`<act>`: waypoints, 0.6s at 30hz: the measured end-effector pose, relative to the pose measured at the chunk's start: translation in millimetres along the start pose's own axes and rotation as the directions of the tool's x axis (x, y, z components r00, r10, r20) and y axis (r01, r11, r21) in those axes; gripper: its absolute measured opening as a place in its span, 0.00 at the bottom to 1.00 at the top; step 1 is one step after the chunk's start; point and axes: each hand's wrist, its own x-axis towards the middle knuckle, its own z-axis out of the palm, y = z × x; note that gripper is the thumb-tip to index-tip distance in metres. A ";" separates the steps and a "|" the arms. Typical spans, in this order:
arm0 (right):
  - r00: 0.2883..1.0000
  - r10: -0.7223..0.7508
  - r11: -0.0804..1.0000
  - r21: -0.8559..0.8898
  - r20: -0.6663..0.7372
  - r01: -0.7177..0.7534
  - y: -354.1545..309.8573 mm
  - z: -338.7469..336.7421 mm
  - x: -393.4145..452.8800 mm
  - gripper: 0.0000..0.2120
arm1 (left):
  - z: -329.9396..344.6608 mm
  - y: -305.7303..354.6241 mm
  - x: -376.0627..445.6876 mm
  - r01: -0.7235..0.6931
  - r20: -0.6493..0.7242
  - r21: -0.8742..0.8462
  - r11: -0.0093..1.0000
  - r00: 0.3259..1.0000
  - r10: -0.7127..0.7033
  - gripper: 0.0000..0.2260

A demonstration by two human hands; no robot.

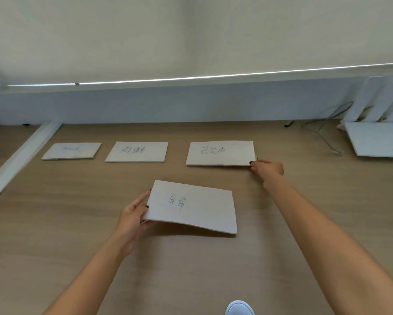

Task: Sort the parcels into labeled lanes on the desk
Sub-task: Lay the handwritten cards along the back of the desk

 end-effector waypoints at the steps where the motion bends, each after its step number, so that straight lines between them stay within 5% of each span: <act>1: 1.000 -0.014 0.999 -0.047 0.012 0.015 -1.3 -0.7 -0.1 0.15 | 1.4 0.3 -0.3 0.001 0.003 -0.010 1.000 1.000 -0.001 0.21; 5: 0.995 -0.074 0.957 -0.275 0.065 0.090 -9.6 3.0 -4.3 0.16 | 9.7 2.0 -2.8 -0.009 0.016 -0.041 0.999 1.000 0.010 0.21; 8: 0.972 -0.203 0.778 -0.583 0.122 0.235 -15.1 -0.5 -12.4 0.23 | 13.6 3.9 -2.8 -0.002 0.026 -0.050 0.999 1.000 0.004 0.21; 11: 0.929 -0.293 0.678 -0.637 0.225 0.368 -14.5 -21.4 -29.8 0.20 | 25.6 5.3 -4.3 0.012 0.024 -0.108 0.994 1.000 -0.009 0.21; 14: 0.924 -0.112 0.721 -0.610 0.366 0.329 -9.4 -58.2 -48.9 0.19 | 60.2 2.4 -9.2 0.037 0.044 -0.169 0.985 0.999 -0.030 0.21; 18: 0.952 0.088 0.772 -0.624 0.292 0.120 -12.3 -115.5 -53.8 0.17 | 132.2 -5.8 -23.4 0.057 0.089 -0.175 0.983 0.995 -0.042 0.22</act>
